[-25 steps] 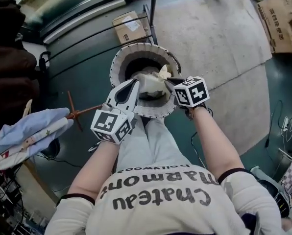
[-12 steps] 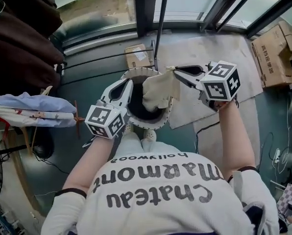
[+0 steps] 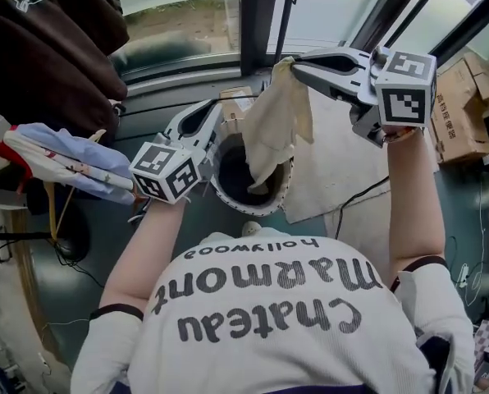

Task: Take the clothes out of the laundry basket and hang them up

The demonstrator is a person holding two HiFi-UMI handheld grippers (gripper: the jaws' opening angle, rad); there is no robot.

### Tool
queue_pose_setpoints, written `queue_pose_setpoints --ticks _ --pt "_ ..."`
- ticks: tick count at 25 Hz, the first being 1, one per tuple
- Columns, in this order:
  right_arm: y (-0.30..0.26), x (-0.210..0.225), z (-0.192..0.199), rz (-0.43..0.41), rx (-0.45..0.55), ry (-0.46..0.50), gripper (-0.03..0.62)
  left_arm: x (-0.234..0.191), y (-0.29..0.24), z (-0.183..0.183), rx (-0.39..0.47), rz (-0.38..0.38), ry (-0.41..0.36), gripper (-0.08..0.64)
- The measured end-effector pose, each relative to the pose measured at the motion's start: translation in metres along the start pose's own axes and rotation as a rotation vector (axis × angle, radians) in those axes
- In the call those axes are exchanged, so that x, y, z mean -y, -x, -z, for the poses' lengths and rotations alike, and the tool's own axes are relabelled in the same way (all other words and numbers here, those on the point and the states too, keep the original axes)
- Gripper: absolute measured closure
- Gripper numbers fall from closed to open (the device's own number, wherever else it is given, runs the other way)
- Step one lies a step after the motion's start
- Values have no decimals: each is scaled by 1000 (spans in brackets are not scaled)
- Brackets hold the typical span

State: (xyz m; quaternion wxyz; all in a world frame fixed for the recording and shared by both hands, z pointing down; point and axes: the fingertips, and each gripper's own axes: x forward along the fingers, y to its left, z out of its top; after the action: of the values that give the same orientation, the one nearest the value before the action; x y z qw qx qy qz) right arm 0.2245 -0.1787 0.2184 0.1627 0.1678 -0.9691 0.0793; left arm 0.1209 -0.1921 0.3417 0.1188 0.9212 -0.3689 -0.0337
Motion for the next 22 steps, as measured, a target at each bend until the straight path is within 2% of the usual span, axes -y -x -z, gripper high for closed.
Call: queue_pose_setpoints --ticks 3,4,6,9,12,14,17,19,21,22 --pt "1 -26 -31 -40 56 37 555 -5 17 -17 23 9 -16 545" --pt "4 -32 -40 -40 69 46 555 -7 23 -19 22 12 -17 520" --pt "10 -44 -60 -56 105 74 555 -8 35 -15 -2 23 -12 390" --pt "21 -67 -86 -109 172 118 555 -10 56 -3 -68 52 -10 359" --pt "30 -87 -95 -144 203 132 555 -16 67 15 -129 84 10 357" --pt "35 -95 -95 -136 217 114 555 -11 63 23 -158 131 30 352" --pt "34 -109 -88 -148 227 86 555 25 46 35 -200 263 30 327" --pt "29 -118 -81 -164 218 60 555 54 30 41 -220 344 -6 327" --pt "24 -125 -72 -175 198 37 555 74 13 44 -241 390 -65 331" --pt "23 -127 -67 -169 188 27 555 79 7 45 -250 401 -94 391"
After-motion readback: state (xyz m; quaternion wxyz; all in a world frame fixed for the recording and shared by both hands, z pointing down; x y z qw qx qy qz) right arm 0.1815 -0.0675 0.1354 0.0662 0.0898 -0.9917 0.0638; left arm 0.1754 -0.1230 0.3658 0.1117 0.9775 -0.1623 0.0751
